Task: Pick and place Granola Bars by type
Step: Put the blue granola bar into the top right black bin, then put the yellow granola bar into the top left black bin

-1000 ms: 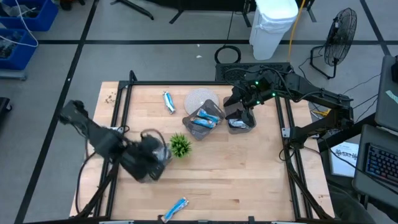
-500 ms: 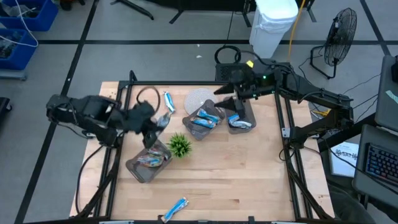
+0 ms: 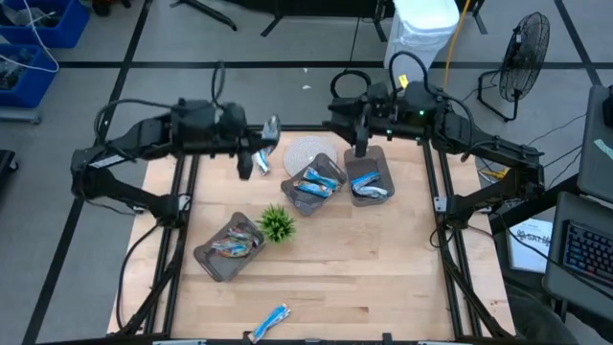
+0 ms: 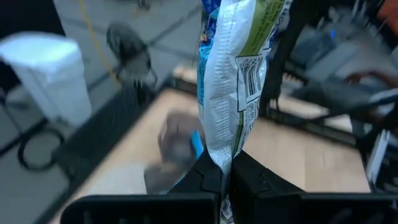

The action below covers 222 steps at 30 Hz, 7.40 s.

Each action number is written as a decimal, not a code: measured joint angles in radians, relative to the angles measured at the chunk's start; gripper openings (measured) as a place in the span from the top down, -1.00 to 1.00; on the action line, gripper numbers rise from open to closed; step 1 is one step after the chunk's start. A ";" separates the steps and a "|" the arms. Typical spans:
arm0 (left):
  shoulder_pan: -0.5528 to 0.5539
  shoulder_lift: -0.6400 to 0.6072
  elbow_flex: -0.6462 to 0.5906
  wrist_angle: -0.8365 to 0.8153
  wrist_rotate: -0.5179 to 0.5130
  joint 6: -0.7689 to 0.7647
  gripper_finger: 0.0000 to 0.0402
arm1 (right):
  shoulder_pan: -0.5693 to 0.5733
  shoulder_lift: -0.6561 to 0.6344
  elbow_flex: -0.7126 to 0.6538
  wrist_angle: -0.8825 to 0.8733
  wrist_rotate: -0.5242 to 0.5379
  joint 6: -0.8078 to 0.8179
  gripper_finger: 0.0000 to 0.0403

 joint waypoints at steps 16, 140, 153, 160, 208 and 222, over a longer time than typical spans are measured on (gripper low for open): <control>0.114 0.147 -0.001 0.378 0.208 0.048 0.96 | 0.003 0.050 -0.001 0.107 0.088 -0.016 -0.46; 0.213 0.121 -0.001 0.412 0.661 -0.318 -0.48 | -0.443 0.268 -0.542 -0.398 -0.248 -1.278 0.97; 0.202 0.121 -0.001 0.406 0.660 -0.334 -0.48 | -0.400 0.391 -0.542 -0.311 -0.177 -1.312 0.91; 0.185 0.121 -0.001 0.401 0.661 -0.329 -0.48 | -0.388 0.356 -0.542 -0.285 -0.144 -1.336 0.49; 0.141 0.118 0.000 0.265 0.602 0.013 -0.48 | 0.041 -0.396 -0.542 0.059 0.067 -0.404 0.10; 0.037 0.060 0.000 -0.043 0.471 0.071 -0.48 | 0.173 -0.396 -0.542 0.220 0.068 -0.333 0.10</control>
